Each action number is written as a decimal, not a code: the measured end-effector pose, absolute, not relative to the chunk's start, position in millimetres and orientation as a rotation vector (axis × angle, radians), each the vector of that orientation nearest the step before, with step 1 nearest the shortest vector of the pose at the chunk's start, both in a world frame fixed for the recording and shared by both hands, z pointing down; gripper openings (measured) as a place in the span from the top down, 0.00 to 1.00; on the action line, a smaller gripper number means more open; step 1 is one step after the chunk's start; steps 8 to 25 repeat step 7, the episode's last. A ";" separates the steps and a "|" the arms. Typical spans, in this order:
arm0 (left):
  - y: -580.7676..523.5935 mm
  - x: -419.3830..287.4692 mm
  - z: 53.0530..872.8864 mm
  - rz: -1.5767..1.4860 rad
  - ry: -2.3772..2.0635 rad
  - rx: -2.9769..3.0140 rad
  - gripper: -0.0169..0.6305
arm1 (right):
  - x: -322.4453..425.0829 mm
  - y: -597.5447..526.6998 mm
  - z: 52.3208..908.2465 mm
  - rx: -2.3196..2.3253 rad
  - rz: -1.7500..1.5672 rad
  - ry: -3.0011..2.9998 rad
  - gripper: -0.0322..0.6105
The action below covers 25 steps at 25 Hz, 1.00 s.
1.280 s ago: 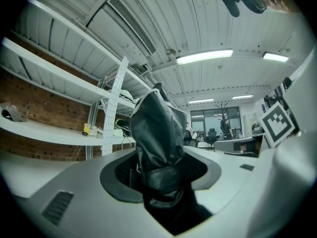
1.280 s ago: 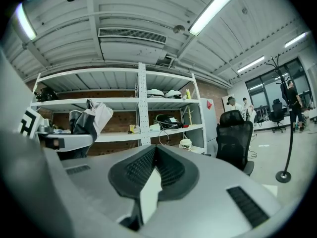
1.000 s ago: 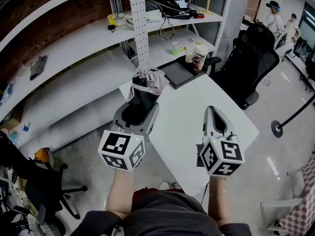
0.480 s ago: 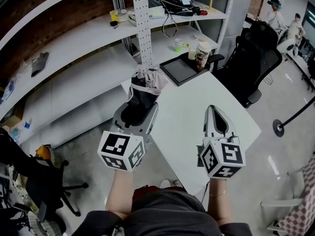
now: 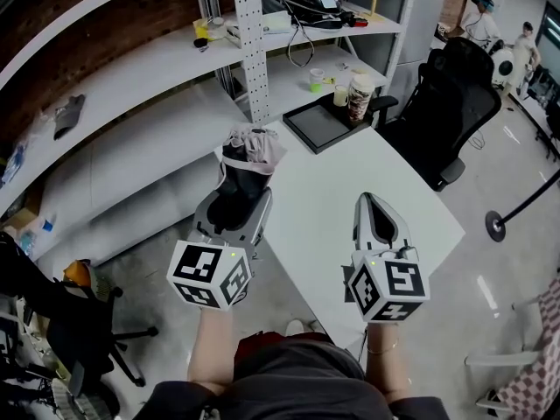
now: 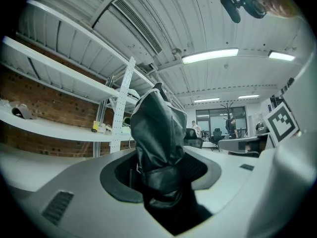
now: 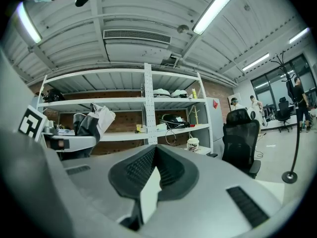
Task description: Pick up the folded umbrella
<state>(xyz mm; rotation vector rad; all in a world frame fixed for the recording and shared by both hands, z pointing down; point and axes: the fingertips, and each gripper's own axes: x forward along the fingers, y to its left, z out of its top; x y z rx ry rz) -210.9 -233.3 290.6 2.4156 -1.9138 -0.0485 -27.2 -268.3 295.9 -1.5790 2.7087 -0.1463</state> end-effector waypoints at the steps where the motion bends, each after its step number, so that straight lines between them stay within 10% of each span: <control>1: -233.7 -211.1 291.3 -0.047 -1.913 2.415 0.63 | -27.6 -268.5 297.1 -1.579 -0.151 2.709 0.92; 25: -234.7 -211.7 293.3 -0.041 -1.916 2.409 0.63 | -32.7 -268.9 302.6 -1.560 -0.174 2.727 0.92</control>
